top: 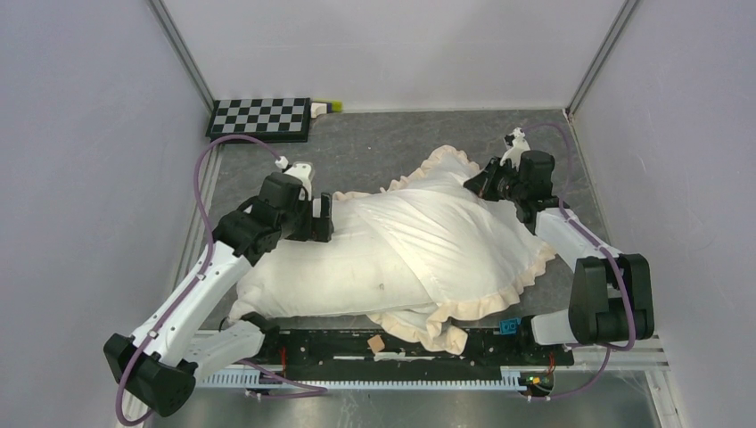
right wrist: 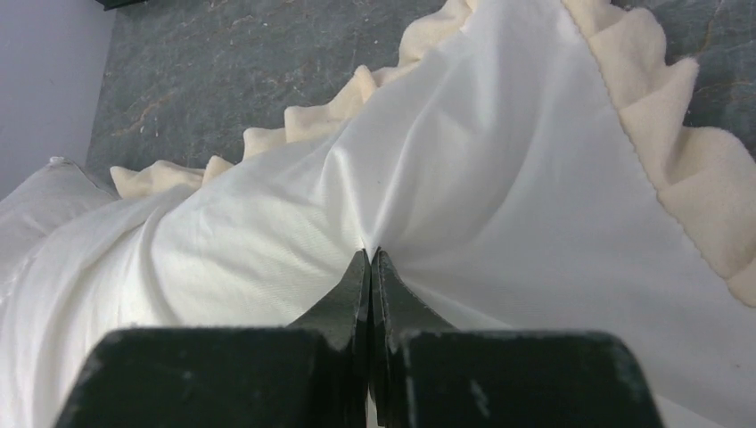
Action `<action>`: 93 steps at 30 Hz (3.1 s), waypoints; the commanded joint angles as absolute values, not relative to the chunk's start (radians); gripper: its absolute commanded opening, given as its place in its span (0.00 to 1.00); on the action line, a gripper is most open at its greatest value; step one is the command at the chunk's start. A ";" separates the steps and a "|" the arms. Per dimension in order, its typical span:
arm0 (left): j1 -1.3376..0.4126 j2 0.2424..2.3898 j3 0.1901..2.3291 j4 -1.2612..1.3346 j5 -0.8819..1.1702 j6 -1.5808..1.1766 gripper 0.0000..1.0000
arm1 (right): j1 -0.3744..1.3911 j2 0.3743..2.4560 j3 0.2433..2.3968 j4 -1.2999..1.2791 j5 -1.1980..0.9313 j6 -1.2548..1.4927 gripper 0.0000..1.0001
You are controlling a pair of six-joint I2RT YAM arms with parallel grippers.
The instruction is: Remove the pillowcase from the pillow
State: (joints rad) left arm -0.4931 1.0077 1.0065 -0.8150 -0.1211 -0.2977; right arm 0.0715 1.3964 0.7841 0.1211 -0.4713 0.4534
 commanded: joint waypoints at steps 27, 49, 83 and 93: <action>-0.348 1.129 1.150 -0.756 0.069 -0.133 1.00 | 0.109 1.298 1.278 0.178 -0.448 0.476 0.00; -0.328 1.289 1.126 -0.813 0.016 -0.170 0.02 | 0.018 1.326 1.177 0.155 -0.367 0.523 0.00; -0.193 0.710 0.880 -0.470 -0.476 -0.299 0.02 | -0.480 1.010 0.707 0.230 -0.262 0.698 0.00; -0.193 0.683 0.877 -0.491 -0.491 -0.287 0.02 | -0.426 0.978 0.661 0.238 -0.371 0.655 0.73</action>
State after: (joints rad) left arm -0.2039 0.7292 0.8619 -0.6174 -0.4431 -0.3138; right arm -0.4335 1.0191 0.6945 0.1646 -0.3305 0.6838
